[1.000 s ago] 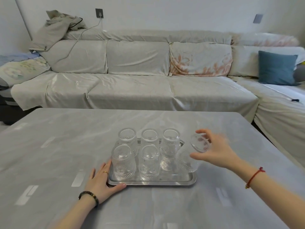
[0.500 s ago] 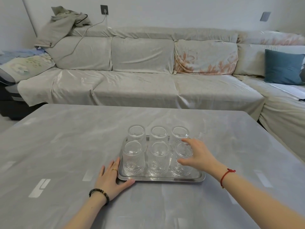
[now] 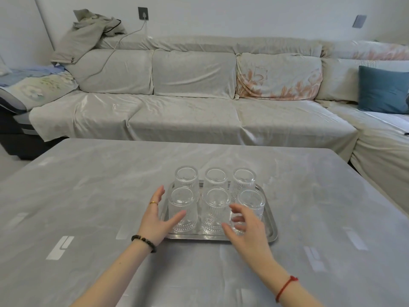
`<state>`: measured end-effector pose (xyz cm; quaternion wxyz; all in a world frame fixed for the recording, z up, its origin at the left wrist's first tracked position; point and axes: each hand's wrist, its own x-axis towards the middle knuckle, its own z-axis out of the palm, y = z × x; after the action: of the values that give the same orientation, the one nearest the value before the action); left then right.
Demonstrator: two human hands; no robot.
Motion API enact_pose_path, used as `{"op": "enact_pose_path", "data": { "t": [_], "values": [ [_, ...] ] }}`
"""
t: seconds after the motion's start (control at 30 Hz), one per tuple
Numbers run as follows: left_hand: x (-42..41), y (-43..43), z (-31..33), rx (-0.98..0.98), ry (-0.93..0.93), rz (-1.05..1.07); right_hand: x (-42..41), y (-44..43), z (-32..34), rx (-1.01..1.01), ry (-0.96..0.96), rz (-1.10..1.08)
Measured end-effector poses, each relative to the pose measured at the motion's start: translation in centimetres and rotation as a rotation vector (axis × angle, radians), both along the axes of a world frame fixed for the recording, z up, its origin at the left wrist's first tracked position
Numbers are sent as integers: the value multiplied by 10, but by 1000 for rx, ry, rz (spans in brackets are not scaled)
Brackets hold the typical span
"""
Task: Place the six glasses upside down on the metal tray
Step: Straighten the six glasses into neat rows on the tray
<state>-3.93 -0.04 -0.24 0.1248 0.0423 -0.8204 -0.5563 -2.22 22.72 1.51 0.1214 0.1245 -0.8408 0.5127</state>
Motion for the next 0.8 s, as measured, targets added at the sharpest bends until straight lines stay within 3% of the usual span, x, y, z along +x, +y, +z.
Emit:
{"op": "enact_pose_path", "data": {
  "t": [0.1, 0.43, 0.67, 0.73, 0.8],
  "values": [
    [-7, 10, 7, -15, -25, -30, 0, -19, -14, -83, -149, -53],
    [-14, 15, 12, 26, -54, -24, -5, -29, -15, -124, -211, -75],
    [-24, 0, 22, 16, -90, -36, -31, 15, 35, -251, 40, -151],
    [-37, -5, 35, 16, -102, -40, -49, 29, 50, -190, 76, -167],
    [-52, -6, 48, -42, -128, -72, -69, 34, 58, -1, 36, -125]
  ]
}}
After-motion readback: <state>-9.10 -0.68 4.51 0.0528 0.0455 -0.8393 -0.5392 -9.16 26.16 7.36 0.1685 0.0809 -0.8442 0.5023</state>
